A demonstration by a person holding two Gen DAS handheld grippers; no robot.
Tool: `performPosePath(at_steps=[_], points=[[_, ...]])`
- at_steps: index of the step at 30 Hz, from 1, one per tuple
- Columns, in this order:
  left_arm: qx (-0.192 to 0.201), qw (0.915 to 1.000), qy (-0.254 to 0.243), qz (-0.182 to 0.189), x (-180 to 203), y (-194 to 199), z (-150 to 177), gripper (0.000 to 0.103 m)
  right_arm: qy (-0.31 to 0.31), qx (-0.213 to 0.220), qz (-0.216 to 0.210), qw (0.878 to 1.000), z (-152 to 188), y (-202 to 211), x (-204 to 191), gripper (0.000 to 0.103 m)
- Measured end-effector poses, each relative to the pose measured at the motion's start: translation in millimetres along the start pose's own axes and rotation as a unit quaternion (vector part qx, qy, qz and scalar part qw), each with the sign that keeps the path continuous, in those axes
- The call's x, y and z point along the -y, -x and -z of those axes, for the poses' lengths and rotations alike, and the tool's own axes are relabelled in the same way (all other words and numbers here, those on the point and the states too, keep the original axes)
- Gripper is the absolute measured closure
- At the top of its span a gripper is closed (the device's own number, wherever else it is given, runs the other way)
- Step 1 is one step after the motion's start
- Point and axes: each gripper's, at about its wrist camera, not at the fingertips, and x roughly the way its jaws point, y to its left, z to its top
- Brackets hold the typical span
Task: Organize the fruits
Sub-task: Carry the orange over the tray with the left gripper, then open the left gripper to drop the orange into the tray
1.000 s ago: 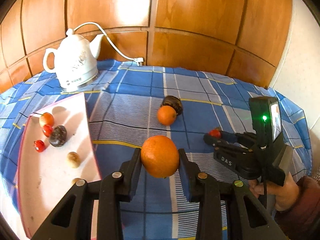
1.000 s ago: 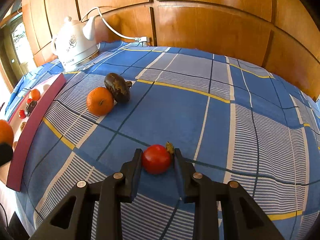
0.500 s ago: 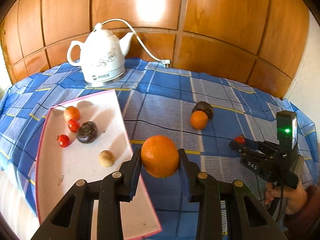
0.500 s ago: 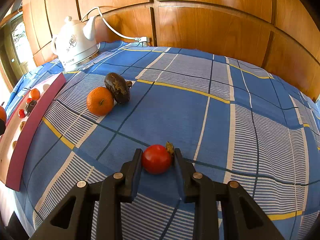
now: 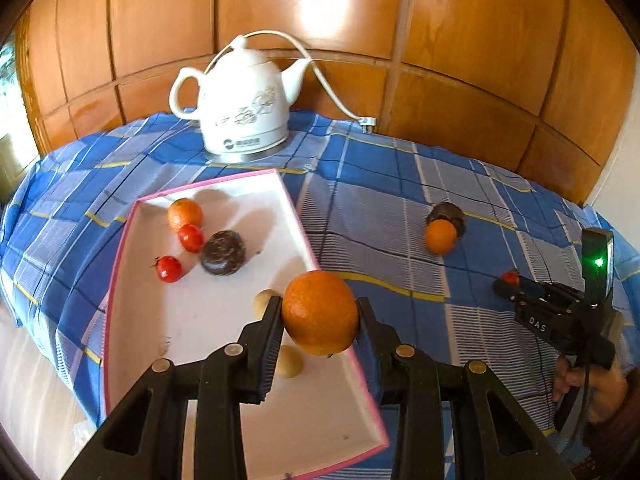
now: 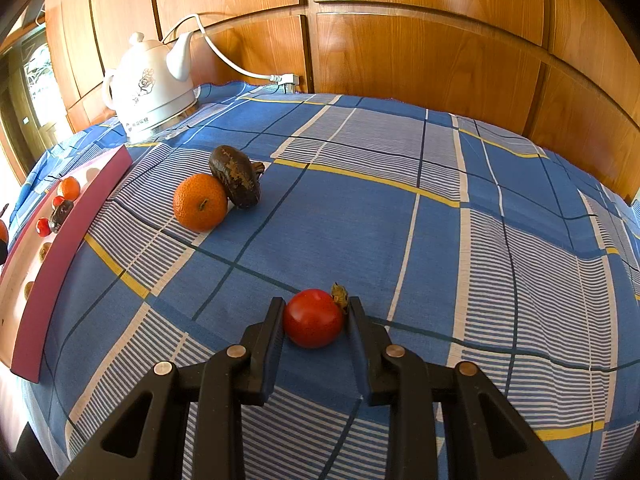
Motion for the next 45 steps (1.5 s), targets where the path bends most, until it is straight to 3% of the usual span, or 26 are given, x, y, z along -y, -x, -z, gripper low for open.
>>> performPosePath(at_steps=[10, 16, 27, 34, 38, 45], points=[[-0.017, 0.9953, 0.081, -0.05, -89, 2, 3, 0.068, -0.003, 0.001, -0.004, 1.0, 0, 0, 2, 0.072], [-0.039, 0.99, 0.124, -0.054, -119, -12, 6, 0.068, -0.003, 0.002, -0.006, 1.0, 0, 0, 2, 0.072], [-0.075, 0.9883, 0.111, -0.073, -127, -55, -6, 0.067, -0.001, 0.002, -0.003, 1.0, 0, 0, 1, 0.072], [-0.052, 0.9883, 0.103, -0.099, -124, -47, -5, 0.066, -0.002, 0.003, -0.004, 1.0, 1, 0, 1, 0.072], [-0.026, 0.9883, 0.1, -0.112, -116, -31, -2, 0.056, -0.002, 0.003, -0.004, 1.0, 1, 0, 1, 0.072], [-0.006, 0.9885, 0.103, -0.111, -107, -12, 3, 0.056, 0.0, 0.002, -0.001, 1.0, 0, 0, 0, 0.072]])
